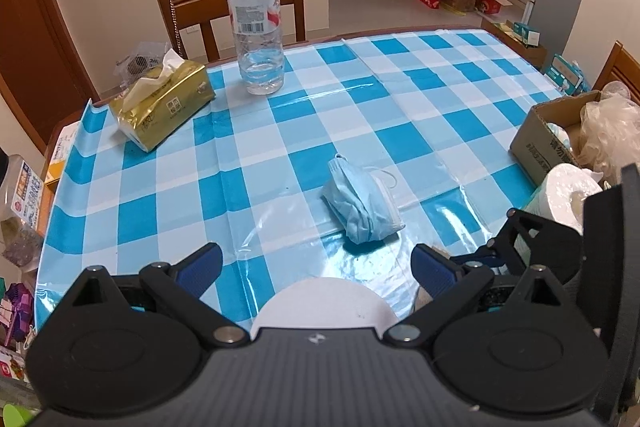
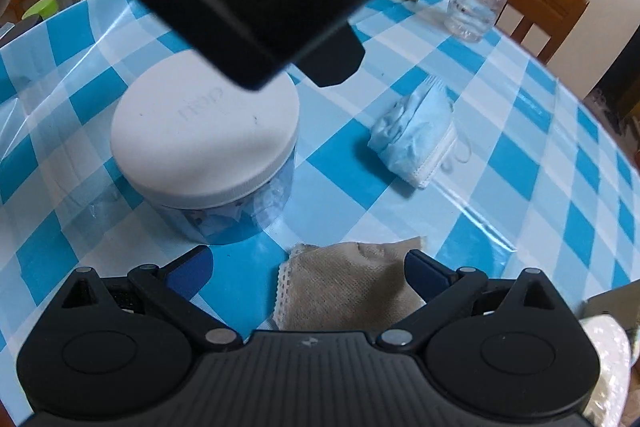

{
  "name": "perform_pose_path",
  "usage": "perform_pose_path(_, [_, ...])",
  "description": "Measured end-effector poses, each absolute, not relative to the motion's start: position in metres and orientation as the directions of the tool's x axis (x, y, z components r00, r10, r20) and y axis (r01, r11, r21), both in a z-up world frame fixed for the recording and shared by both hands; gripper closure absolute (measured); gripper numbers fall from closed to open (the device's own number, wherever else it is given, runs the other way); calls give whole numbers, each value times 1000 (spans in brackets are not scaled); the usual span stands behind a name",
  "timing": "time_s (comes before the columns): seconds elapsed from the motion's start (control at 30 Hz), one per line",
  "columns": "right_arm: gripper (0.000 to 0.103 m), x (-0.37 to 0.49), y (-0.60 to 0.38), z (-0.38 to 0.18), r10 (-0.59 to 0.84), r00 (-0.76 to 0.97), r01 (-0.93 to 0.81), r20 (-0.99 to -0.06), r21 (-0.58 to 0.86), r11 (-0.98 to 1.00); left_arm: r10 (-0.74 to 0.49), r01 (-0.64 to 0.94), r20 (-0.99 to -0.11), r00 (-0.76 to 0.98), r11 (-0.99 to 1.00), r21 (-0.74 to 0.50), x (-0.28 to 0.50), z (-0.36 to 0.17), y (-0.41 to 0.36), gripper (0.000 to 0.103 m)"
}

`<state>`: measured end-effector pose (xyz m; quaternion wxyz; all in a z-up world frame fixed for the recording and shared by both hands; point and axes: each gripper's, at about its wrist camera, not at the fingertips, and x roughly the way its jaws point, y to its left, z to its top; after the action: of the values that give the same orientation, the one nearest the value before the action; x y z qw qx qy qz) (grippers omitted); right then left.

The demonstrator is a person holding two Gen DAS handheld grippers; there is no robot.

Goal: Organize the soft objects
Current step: 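Close the left tool on the blue face mask while the right tool grasps the beige pouch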

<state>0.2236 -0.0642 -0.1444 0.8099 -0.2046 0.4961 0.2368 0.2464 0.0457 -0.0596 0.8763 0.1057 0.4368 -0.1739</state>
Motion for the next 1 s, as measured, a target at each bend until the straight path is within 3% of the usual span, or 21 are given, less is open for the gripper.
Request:
perform_pose_path(0.53, [0, 200, -64, -147, 245, 301, -610, -922, 12, 792, -263, 485, -830, 491, 875, 9, 292, -84, 4, 5])
perform_pose_path(0.87, [0, 185, -73, -140, 271, 309, -602, -912, 33, 798, -231, 388, -905, 356, 918, -82, 337, -120, -17, 35])
perform_pose_path(1.0, [0, 180, -75, -136, 273, 324, -612, -906, 20, 790, -223, 366, -916, 333, 926, -92, 344, -131, -24, 36])
